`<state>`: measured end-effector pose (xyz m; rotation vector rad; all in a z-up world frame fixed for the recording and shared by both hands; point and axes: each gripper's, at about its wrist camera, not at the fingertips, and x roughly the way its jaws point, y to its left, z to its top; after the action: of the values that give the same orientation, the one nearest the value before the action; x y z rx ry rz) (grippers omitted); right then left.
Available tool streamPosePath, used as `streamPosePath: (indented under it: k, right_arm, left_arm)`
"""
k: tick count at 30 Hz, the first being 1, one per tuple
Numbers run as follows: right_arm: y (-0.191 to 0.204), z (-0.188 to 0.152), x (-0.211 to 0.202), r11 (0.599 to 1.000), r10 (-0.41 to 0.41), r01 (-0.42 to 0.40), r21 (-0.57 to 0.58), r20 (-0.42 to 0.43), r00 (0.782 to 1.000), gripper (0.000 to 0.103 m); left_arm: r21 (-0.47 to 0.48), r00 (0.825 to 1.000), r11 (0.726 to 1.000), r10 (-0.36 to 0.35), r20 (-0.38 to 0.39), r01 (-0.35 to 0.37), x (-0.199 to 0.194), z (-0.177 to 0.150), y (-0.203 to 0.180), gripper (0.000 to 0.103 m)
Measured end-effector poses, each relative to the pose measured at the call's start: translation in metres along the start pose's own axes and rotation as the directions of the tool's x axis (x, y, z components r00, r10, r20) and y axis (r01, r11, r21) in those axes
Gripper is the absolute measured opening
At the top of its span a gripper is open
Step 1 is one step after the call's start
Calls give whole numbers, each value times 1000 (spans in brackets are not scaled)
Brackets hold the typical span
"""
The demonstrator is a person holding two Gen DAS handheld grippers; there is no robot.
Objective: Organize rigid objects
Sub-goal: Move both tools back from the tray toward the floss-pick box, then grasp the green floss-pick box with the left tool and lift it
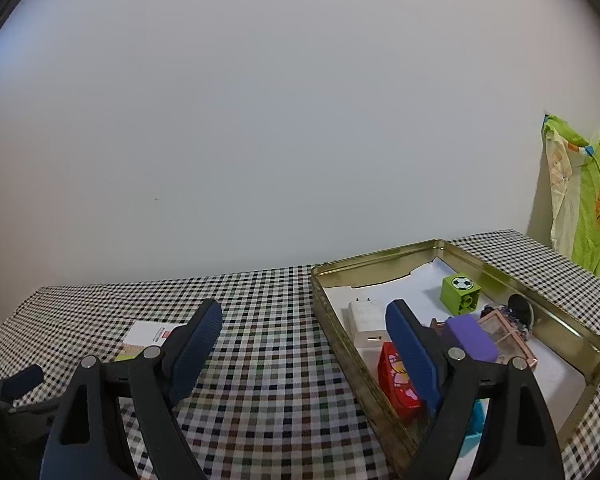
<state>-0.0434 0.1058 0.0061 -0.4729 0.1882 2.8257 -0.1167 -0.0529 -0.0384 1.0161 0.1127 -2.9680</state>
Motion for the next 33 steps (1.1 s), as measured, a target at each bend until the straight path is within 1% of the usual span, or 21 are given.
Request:
streamPosePath:
  k: [7, 15, 24, 29, 33]
  right_arm:
    - [3, 2, 4, 1000, 6, -6, 8, -4, 1000, 86]
    - [7, 6, 9, 1000, -3, 3, 7, 1, 1000, 86]
    - [4, 9, 15, 1000, -8, 8, 25, -6, 1000, 86]
    - [3, 11, 18, 1000, -12, 12, 26, -8, 1000, 86]
    - [0, 11, 21, 1000, -12, 12, 26, -8, 1000, 86]
  left_arm:
    - [36, 1000, 999, -9, -3, 9, 8, 5, -14, 102]
    - [46, 1000, 999, -22, -5, 22, 15, 10, -20, 102]
    - [89, 999, 996, -26, -39, 30, 25, 13, -39, 102]
    - [96, 998, 995, -12, -61, 18, 31, 14, -45, 102]
    - [85, 997, 996, -18, -79, 24, 34, 14, -43, 102]
